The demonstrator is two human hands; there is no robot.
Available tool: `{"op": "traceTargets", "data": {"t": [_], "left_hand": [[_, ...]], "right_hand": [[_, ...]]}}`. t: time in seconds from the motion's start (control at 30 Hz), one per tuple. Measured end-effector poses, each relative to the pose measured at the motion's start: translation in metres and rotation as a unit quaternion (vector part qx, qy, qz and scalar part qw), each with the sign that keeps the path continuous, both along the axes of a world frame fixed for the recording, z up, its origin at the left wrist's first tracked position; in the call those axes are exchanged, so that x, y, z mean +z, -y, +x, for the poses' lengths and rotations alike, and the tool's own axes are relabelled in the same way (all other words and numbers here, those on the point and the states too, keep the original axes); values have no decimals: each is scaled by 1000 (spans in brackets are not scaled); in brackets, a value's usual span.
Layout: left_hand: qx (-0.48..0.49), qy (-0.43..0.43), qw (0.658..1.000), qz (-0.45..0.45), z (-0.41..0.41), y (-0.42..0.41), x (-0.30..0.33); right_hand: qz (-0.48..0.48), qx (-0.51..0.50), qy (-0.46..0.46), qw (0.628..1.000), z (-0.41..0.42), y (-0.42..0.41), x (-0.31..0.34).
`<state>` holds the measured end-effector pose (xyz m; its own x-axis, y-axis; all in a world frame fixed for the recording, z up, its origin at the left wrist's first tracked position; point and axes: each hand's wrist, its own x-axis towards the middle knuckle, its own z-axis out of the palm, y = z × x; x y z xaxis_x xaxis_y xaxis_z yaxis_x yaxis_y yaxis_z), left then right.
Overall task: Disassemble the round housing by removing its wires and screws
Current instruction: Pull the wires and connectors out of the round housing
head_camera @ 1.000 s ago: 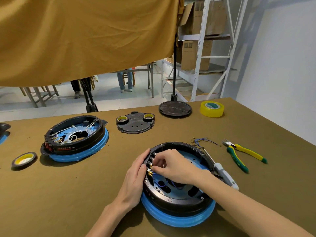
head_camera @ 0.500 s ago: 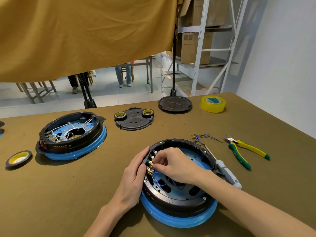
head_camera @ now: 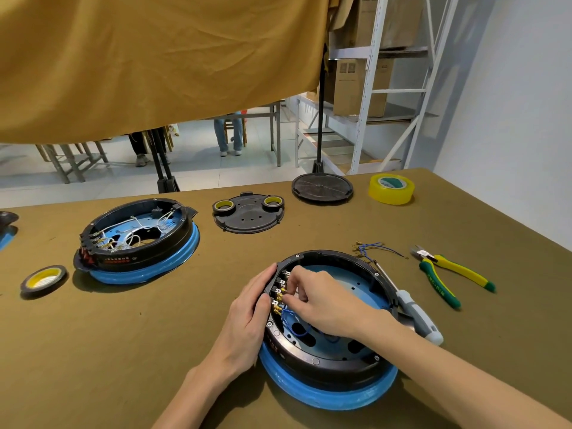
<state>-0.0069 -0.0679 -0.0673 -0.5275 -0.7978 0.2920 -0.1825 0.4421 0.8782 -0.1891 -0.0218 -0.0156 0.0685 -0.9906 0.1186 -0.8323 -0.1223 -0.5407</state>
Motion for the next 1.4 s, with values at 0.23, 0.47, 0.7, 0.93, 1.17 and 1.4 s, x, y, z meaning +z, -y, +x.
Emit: {"op": "traceTargets", "data": {"t": [0.23,0.47,0.7,0.93,1.17,1.4], "left_hand": [[-4,-3,1000,-3,0,1,-1],[-9,-1,1000,-11,0,2,-1],[-10,-1,1000,-10,1,2,-1],[-15,0,1000,-12,1,3,0],[-16,-4,1000,-12,1,1,1],[-21,-9,1000,-12,1,0,3]], "right_hand": [[-1,35,-42,999,3,0,4],[31,55,24,998,-1,-1,11],[38,63,26,997,-1,-2,13],[31,66,0,997,-1,-3,13],[31,68,8,997,-2,-2,13],[23,67,16,997,-3,-4,12]]}}
